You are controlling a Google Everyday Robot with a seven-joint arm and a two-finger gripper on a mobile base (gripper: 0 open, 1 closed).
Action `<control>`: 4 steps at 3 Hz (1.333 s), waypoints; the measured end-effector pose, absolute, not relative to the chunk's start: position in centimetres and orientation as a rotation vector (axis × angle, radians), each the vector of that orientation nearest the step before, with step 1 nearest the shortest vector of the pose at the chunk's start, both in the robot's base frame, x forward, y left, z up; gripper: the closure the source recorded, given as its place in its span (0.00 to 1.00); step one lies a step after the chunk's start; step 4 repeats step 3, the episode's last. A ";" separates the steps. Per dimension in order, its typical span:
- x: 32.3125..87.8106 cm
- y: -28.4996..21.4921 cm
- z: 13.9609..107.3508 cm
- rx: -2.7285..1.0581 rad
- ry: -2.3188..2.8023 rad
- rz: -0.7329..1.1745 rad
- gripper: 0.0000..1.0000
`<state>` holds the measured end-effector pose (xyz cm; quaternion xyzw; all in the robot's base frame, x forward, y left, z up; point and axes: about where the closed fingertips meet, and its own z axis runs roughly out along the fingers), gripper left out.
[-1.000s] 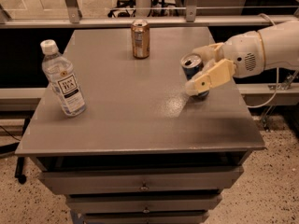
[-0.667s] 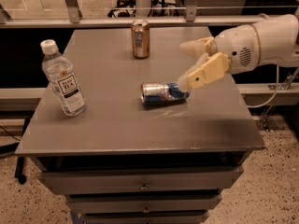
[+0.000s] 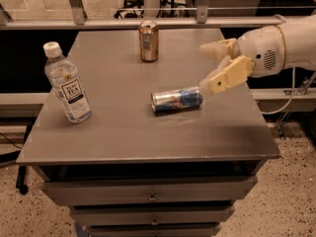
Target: Knock redbull can over
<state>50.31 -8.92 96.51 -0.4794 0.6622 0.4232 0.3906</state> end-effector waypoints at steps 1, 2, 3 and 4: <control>52.4 -12.6 96.1 -1.196 1.650 1.029 0.00; 54.9 -17.3 96.3 -1.180 1.609 0.957 0.00; 55.5 -18.0 97.5 -1.175 1.586 0.928 0.00; 55.5 -18.0 97.5 -1.175 1.586 0.928 0.00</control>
Offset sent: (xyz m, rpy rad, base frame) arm 0.0774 -0.1543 0.0080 0.0261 -0.2220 -0.1325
